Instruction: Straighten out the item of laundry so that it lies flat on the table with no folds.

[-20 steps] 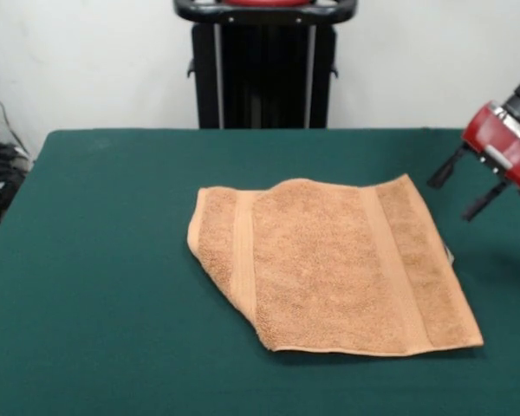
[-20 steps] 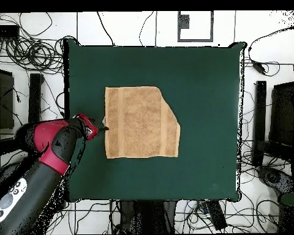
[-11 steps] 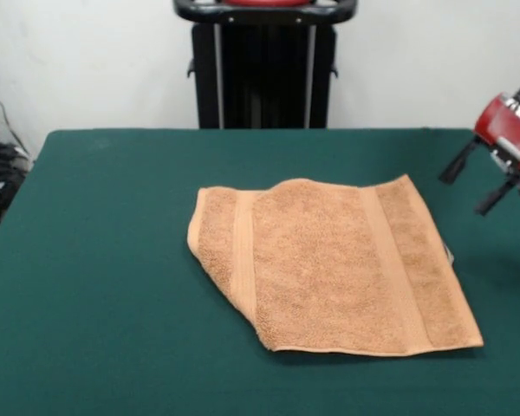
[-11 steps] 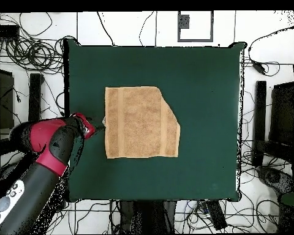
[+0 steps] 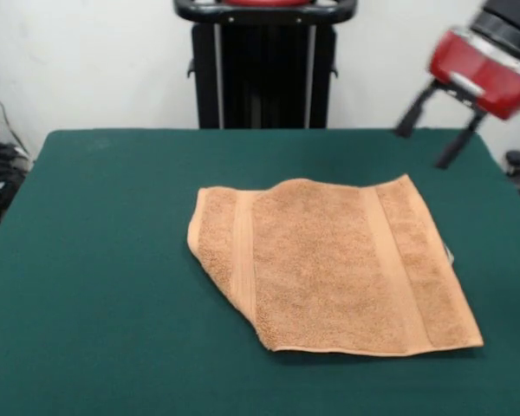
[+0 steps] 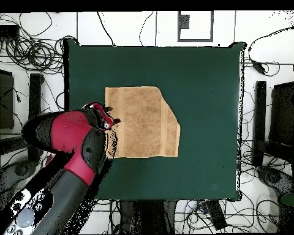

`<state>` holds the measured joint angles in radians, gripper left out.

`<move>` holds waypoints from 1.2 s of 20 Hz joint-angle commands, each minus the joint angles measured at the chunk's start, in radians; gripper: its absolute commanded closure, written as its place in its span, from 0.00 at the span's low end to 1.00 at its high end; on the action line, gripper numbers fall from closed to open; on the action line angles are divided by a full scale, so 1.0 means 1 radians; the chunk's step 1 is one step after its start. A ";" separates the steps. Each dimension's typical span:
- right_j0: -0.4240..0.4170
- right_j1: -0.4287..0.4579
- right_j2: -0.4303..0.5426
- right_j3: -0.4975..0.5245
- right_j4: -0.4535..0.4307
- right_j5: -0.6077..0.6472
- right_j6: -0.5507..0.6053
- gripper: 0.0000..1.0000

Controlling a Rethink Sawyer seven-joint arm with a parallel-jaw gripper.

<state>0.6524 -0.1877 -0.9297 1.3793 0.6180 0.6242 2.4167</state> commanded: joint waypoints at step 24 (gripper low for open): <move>-0.318 -0.063 0.407 0.098 -0.527 -0.393 0.005 0.00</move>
<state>0.3527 -0.3023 -0.7100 1.4598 0.1522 0.2891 2.4167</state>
